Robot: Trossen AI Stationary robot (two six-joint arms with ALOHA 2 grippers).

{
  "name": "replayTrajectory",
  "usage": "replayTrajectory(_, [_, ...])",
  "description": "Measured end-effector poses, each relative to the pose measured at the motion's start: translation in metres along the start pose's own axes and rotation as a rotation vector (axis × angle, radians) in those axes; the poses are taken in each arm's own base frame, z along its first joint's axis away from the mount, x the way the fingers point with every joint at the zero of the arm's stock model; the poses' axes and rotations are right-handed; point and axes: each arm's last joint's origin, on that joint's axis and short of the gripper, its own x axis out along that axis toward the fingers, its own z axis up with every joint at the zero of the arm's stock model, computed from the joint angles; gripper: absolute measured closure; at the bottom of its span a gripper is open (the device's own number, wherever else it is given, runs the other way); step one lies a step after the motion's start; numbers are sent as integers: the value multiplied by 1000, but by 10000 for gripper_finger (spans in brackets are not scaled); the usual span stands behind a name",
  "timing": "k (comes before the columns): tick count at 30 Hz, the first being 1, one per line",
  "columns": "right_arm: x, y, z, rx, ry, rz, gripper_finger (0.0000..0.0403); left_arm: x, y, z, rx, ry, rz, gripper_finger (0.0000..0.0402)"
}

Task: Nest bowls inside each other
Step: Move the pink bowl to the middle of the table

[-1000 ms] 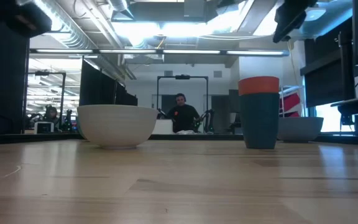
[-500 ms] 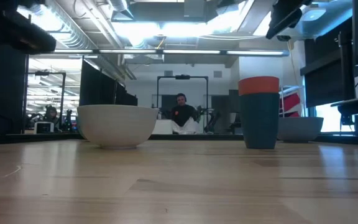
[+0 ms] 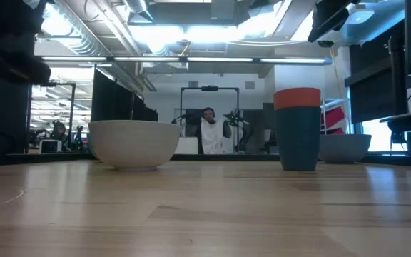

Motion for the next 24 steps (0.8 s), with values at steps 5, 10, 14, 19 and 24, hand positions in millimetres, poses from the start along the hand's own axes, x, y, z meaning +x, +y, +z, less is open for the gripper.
replayTrajectory(5, [0, 0, 0, 0, 0, -3, 210, 8, 2, -1, -8, -19, -7, 309])
replayTrajectory(10, [0, 0, 0, 1, 0, -7, 210, 8, 2, -1, -4, -20, -7, 365])
replayTrajectory(14, [0, 0, 0, 1, 0, -9, 210, 6, 2, 0, -13, -20, -24, 391])
replayTrajectory(19, [0, 0, 0, 1, 0, -12, 210, -3, 3, 5, -41, -46, -46, 393])
replayTrajectory(24, [0, 0, 0, 1, 0, -16, 210, -13, 4, 10, -68, -72, -67, 395])
